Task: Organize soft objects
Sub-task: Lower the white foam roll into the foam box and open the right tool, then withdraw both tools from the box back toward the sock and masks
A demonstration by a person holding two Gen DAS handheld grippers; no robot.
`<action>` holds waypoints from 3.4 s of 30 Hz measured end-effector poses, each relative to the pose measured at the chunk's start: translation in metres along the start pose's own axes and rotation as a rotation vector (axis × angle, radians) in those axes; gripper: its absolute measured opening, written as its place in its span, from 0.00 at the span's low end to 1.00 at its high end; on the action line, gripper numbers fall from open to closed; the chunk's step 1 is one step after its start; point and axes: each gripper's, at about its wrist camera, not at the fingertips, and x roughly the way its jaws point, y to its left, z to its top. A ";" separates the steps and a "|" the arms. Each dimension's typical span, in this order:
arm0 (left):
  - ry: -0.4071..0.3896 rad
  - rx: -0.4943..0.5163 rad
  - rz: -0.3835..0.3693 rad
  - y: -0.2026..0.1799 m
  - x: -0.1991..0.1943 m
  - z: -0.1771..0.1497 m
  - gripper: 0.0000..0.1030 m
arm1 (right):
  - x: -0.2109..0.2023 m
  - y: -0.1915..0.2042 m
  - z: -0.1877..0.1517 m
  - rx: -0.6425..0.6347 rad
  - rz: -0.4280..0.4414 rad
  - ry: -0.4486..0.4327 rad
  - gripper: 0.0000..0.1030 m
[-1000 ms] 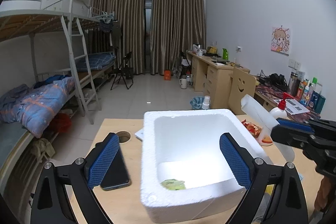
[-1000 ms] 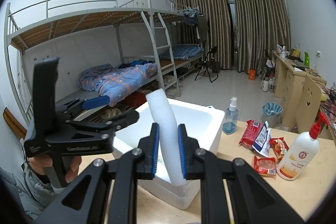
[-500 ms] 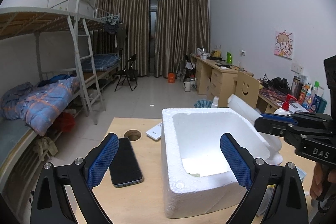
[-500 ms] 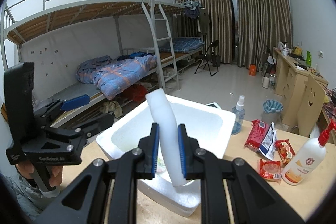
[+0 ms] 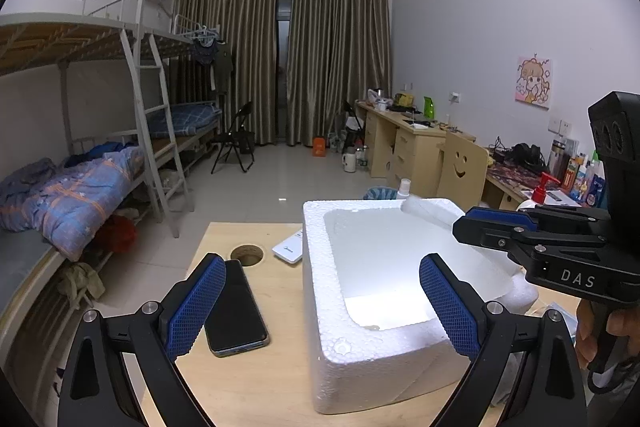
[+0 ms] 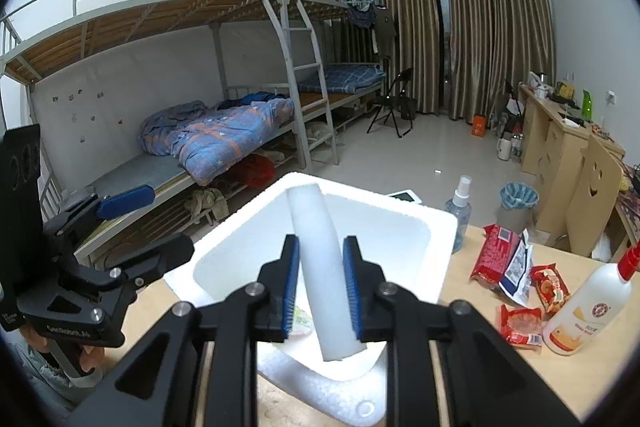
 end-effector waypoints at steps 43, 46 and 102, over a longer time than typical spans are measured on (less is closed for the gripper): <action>-0.071 0.049 -0.049 -0.071 -0.069 -0.009 0.98 | -0.120 -0.017 -0.038 0.067 -0.086 -0.179 0.97; -0.093 0.050 -0.055 -0.080 -0.081 -0.010 1.00 | -0.132 -0.016 -0.043 0.072 -0.103 -0.198 1.00; -0.003 0.083 -0.236 -0.164 -0.060 -0.104 1.00 | -0.194 -0.073 -0.175 0.213 -0.320 -0.118 1.00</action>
